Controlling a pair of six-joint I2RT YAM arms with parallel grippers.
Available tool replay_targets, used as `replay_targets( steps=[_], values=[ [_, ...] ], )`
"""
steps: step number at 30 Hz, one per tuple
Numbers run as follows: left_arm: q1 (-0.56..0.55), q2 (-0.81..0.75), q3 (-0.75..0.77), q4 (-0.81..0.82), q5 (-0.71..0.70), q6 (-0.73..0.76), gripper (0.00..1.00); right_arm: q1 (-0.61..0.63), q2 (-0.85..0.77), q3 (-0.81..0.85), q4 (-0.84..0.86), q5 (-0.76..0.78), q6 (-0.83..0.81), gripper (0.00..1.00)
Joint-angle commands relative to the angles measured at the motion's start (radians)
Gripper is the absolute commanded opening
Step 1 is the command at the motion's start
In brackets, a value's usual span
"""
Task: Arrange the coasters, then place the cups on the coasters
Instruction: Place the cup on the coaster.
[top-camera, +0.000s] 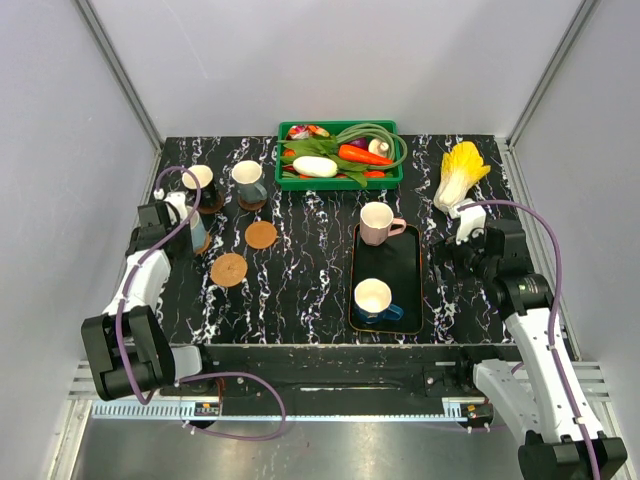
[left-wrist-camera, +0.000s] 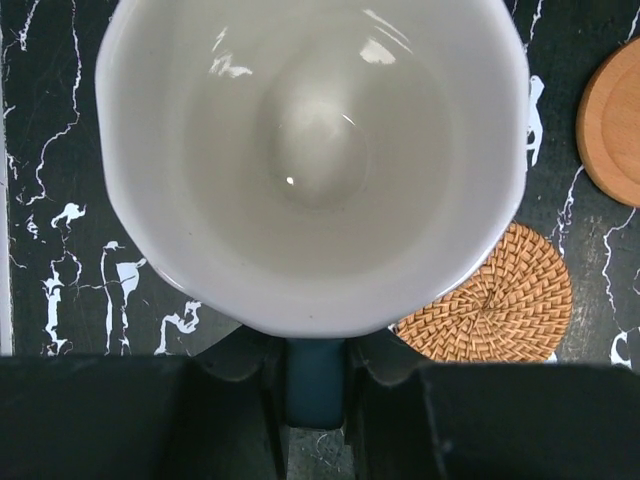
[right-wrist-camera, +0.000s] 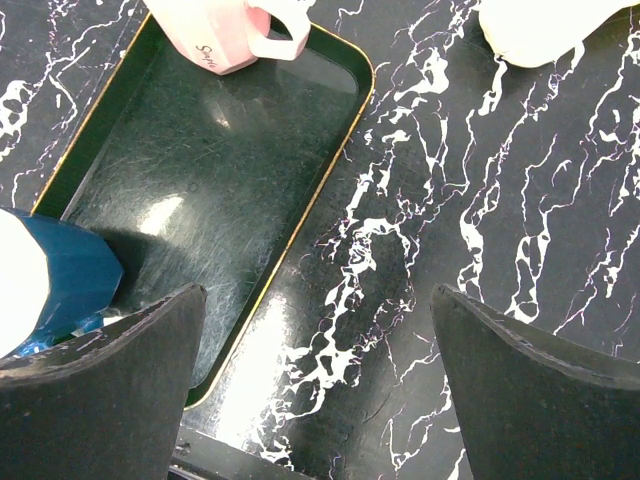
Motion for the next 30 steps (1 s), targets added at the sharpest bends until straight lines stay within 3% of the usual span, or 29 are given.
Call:
replay_targets(
  steps=[1,30],
  values=[
    [0.015,-0.017,0.014,0.179,0.037,-0.037,0.00,0.012,0.011,-0.002,0.030,0.033,-0.013,1.00],
    [0.041,0.084,0.028,0.205,0.017,-0.057,0.00,0.021,0.034,-0.002,0.030,0.056,-0.016,1.00]
  ],
)
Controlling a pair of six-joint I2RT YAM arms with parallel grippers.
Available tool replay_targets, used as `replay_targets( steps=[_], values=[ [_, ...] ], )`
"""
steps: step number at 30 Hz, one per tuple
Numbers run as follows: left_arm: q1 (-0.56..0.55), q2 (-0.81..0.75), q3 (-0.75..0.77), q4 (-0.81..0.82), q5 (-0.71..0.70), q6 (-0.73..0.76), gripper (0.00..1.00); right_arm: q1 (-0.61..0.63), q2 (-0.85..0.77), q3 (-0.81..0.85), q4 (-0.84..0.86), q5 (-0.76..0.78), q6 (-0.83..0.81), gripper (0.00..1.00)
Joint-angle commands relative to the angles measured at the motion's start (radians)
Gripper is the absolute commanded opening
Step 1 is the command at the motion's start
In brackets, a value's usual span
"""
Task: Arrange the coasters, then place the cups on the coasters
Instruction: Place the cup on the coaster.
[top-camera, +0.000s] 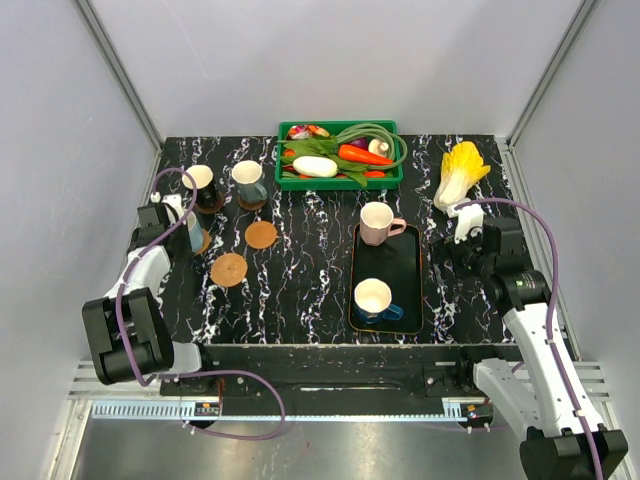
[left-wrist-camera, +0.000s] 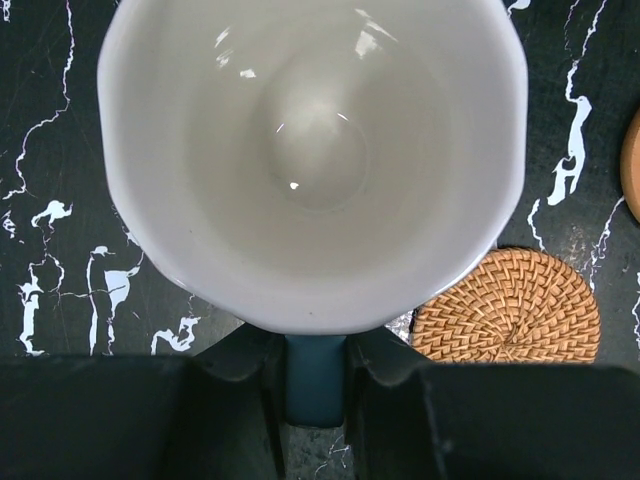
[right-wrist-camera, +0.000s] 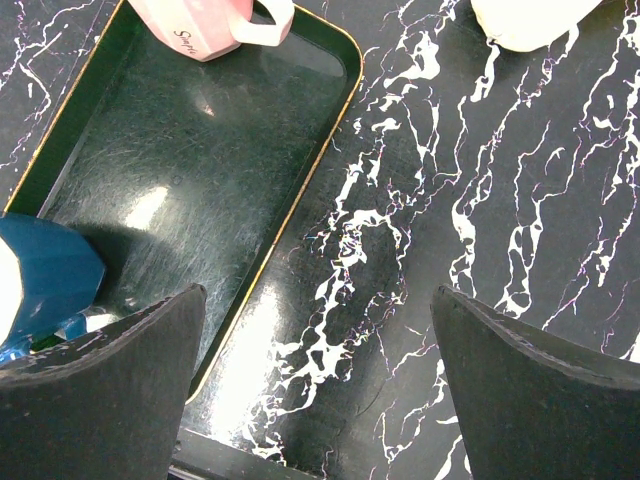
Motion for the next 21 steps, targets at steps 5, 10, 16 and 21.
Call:
replay_targets(
  steps=[5,10,16,21],
  values=[
    [0.007,0.006,0.045,0.126,0.023,-0.011,0.00,0.012,0.004,-0.002,0.030,0.013,-0.012,1.00],
    [0.007,0.014,0.050,0.124,0.028,-0.011,0.00,0.017,0.007,0.000,0.032,0.015,-0.013,1.00],
    [0.009,0.026,0.056,0.116,0.038,-0.009,0.01,0.018,0.007,-0.002,0.030,0.013,-0.015,1.00],
    [0.009,0.037,0.064,0.106,0.043,-0.009,0.03,0.018,0.009,-0.003,0.032,0.013,-0.015,1.00]
  ],
)
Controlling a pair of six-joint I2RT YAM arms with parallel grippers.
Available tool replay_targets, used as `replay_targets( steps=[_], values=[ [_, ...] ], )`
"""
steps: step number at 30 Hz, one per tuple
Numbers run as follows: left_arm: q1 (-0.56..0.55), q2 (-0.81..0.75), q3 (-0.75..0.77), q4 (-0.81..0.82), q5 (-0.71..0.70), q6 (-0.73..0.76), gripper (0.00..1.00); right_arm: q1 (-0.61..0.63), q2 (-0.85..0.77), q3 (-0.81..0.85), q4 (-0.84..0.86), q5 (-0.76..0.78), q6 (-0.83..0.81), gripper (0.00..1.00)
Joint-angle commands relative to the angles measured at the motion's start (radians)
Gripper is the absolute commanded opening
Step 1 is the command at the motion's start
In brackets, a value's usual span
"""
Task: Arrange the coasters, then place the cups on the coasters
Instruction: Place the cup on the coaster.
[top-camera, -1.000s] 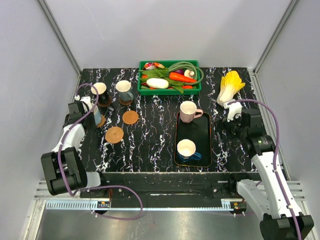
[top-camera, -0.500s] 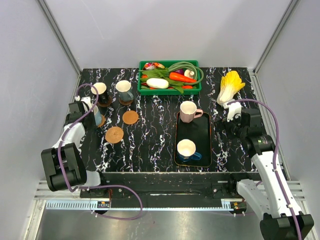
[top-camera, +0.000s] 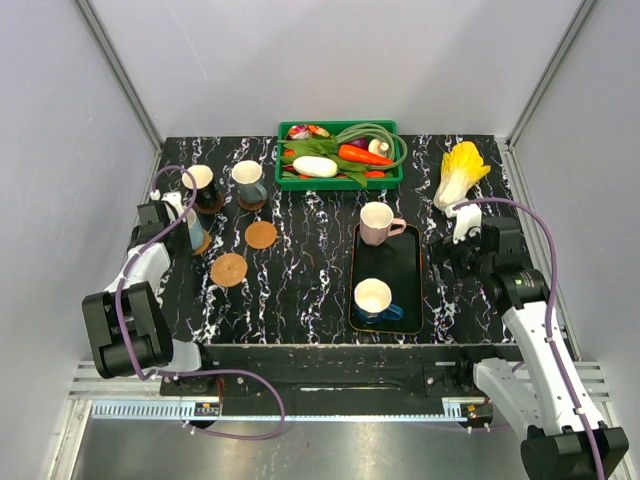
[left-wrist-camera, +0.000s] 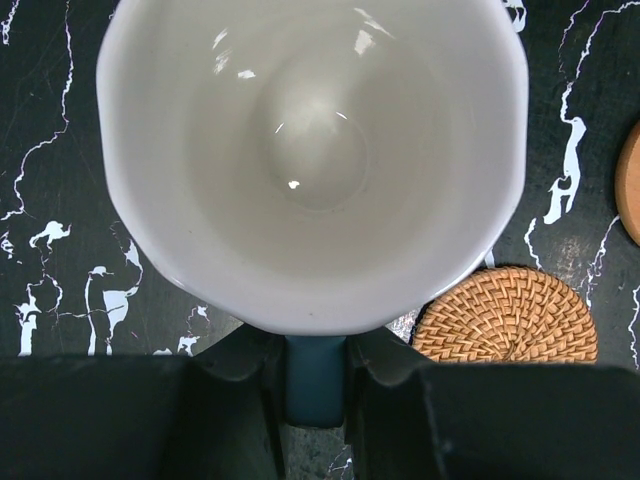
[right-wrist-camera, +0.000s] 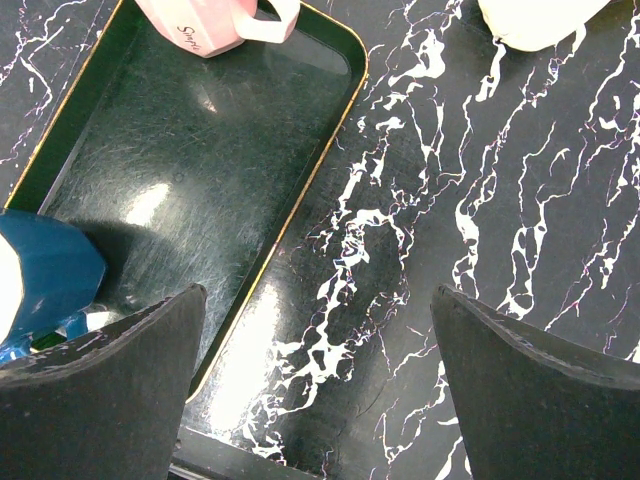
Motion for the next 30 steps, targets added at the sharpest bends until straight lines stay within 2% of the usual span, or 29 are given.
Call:
replay_targets(
  steps=[1,30],
  values=[
    [0.005,0.003,0.050,0.076,0.034,-0.004,0.04,0.010,-0.002,0.000,0.032,0.013,-0.012,1.00],
    [0.007,-0.053,0.016,0.061,0.034,0.014,0.15,0.010,-0.023,-0.009,0.033,0.013,-0.010,1.00]
  ],
)
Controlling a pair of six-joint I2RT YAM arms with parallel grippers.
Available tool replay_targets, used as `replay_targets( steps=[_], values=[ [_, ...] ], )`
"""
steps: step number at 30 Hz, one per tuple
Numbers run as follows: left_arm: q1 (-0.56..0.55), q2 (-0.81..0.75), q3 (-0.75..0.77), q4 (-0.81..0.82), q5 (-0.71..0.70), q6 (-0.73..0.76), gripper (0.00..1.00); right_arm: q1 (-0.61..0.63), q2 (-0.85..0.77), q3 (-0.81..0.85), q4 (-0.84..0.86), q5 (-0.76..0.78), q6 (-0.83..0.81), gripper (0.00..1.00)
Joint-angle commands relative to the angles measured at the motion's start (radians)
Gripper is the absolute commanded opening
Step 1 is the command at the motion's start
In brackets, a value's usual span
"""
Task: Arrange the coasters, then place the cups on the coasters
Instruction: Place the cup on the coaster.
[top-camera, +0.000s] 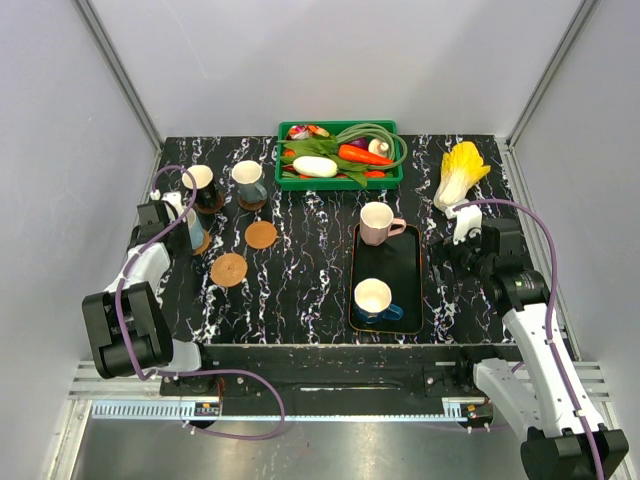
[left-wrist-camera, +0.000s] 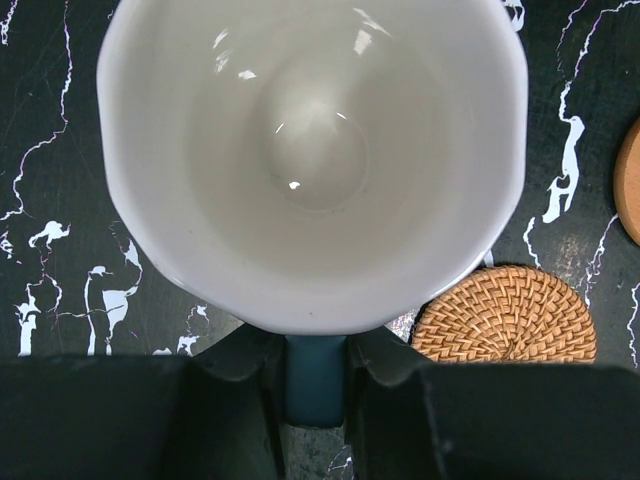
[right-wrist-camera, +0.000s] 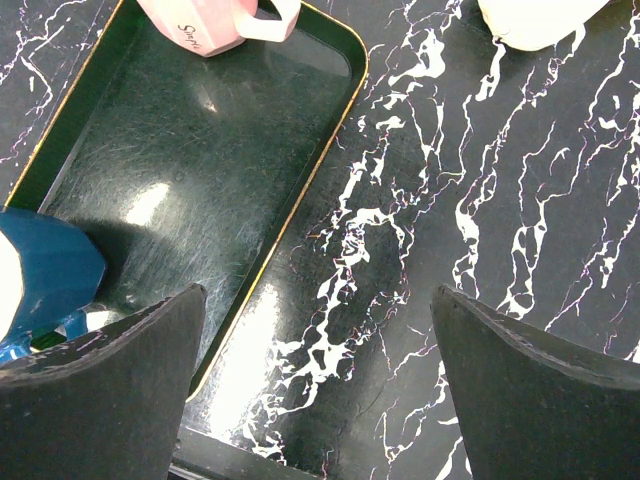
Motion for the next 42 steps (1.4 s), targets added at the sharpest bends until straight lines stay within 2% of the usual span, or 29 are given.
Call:
replay_targets(
  steps=[1,29,31,42],
  values=[
    [0.006,-0.054,0.013,0.063,0.031,0.013,0.15,0.010,-0.015,-0.002,0.035,0.013,-0.010,1.00],
    [0.004,-0.046,0.017,0.046,0.003,0.024,0.25,0.010,-0.019,-0.004,0.033,0.014,-0.011,1.00],
    [0.006,-0.042,0.021,0.043,0.003,0.025,0.30,0.010,-0.021,-0.002,0.035,0.014,-0.013,1.00],
    [0.006,-0.037,0.024,0.034,0.000,0.030,0.30,0.010,-0.021,-0.004,0.033,0.014,-0.011,1.00]
  ],
)
